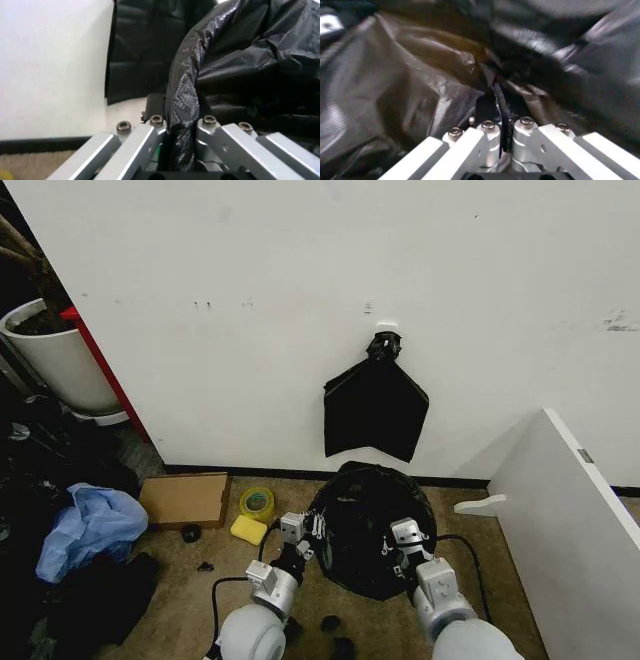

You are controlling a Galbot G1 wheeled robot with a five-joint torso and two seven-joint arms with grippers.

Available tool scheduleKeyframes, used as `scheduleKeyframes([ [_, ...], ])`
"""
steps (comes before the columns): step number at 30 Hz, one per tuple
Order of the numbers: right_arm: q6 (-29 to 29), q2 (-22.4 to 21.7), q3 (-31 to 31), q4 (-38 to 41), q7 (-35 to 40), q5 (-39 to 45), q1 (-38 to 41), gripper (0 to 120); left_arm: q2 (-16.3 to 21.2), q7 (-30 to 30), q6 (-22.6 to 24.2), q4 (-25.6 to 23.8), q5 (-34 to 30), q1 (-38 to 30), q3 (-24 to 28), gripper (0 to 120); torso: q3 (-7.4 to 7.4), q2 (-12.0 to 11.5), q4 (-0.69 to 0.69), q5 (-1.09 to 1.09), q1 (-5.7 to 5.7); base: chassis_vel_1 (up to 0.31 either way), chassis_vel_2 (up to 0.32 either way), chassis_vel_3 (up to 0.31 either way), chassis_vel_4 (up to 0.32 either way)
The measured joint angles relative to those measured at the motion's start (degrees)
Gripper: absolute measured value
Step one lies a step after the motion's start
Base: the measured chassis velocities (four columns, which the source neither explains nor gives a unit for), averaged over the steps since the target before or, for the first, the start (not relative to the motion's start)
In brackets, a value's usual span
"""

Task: Place the garbage bag over the trash bin.

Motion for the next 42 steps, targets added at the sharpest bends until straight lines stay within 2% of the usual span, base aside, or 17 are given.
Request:
scheduleKeyframes([
  [6,-0.47,1.95,-0.71,-2.76,2.61,3.85,3.92,0,0.42,0.06,-0.56,-1.27,0.42,1.15,-0.56,4,0.0,0.0,0.01,0.0,0.0,0.0,0.0,0.0,0.0],
  [15,-0.36,5.84,-2.36,-8.08,4.06,3.81,8.49,0,0.02,-1.49,-0.13,-3.43,1.42,3.37,-0.24,4,0.0,0.0,0.0,0.0,0.0,0.0,0.0,0.0,0.0],
  [21,-0.23,6.73,-2.8,-9.01,4.11,2.91,9.06,0,-0.33,-1.67,-0.04,-3.43,1.7,3.58,-0.13,4,0.0,0.0,0.0,0.0,0.0,0.0,0.0,0.0,0.0],
  [25,0.24,7.39,-3.07,-10.23,4.04,1.15,9.52,0,-0.56,-1.71,-0.03,-3.26,1.91,3.74,-0.05,4,0.0,0.0,0.0,0.0,0.0,0.0,0.0,0.0,0.0],
  [34,1.4,11.25,-3.34,-20.3,5.28,-9.11,12.91,0,0.06,-2.44,1.49,-5.01,-0.93,4.45,0.16,4,0.0,0.0,0.0,0.0,0.0,0.0,0.0,0.0,0.0],
  [40,2.78,10.74,-2.6,-22.15,4.94,-14.57,12.33,0,0.53,-2.69,1.51,-4.86,-1.22,4.16,-0.85,4,0.0,0.0,0.0,0.0,0.0,0.0,0.0,0.0,0.0],
  [42,4.88,10.23,-2.59,-21.43,3.27,-16.04,11.4,0,0.63,-2.74,1.51,-4.41,-1.29,3.93,-1.2,4,0.0,0.0,0.0,0.0,0.0,0.0,0.0,0.0,0.0],
])
